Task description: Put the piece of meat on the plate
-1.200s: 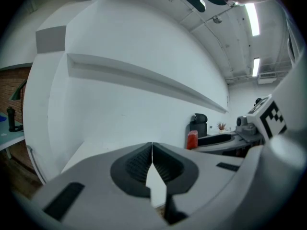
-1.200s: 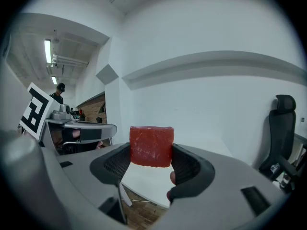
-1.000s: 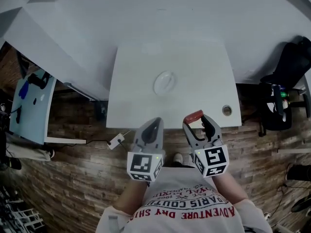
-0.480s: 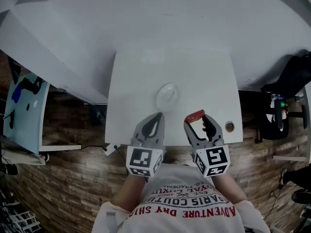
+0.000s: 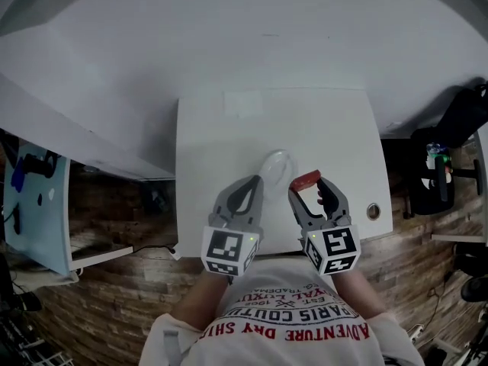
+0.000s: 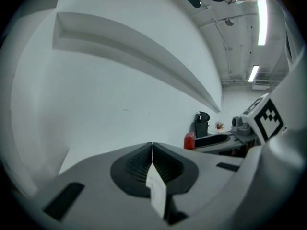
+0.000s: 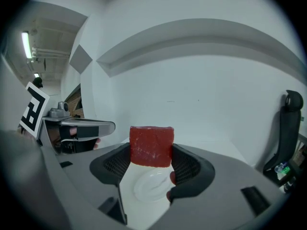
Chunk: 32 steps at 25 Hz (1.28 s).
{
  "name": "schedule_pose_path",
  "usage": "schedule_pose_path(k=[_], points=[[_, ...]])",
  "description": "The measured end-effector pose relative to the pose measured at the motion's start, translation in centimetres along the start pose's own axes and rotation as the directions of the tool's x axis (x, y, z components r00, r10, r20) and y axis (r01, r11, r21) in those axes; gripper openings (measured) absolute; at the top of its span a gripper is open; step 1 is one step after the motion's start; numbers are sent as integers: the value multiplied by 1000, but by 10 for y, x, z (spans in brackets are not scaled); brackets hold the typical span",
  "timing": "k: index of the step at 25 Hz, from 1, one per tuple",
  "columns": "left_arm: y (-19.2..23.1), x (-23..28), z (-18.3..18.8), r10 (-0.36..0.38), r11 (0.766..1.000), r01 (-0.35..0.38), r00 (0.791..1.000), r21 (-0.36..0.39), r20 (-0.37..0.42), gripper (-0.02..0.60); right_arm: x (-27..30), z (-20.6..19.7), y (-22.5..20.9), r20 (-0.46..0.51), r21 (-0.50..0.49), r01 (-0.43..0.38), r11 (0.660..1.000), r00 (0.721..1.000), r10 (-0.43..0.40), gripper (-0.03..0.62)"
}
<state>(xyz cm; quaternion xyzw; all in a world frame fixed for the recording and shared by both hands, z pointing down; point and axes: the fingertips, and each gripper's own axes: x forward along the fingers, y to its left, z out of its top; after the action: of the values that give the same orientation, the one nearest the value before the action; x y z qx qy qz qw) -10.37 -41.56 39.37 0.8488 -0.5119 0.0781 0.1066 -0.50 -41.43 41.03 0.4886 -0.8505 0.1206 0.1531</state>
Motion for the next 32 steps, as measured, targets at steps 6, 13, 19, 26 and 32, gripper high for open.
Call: schedule_pose_path(k=[6,13,19,26,32], points=[[28,15,-10,23,998,-25,999,-51,-40,8,34,-16,-2,-84,7,-16,1000,996,16,273],[39,31,-40,76,989,-90,990,-116,-116,8,69,-63,-11,-245,-8,-81,997,967,76,273],[41,37,-78,103,976,-137,975,-167,-197,8,96,-113,-8,-380,-30,-163,986,914,140,273],[44,32,-111,129,960,-185,959,-211,-252,8,114,-158,-3,-488,-33,-205,978,858,164,273],[46,34,-124,139,955,-201,954,-219,-267,8,123,-178,1,-573,-44,-268,962,796,196,273]])
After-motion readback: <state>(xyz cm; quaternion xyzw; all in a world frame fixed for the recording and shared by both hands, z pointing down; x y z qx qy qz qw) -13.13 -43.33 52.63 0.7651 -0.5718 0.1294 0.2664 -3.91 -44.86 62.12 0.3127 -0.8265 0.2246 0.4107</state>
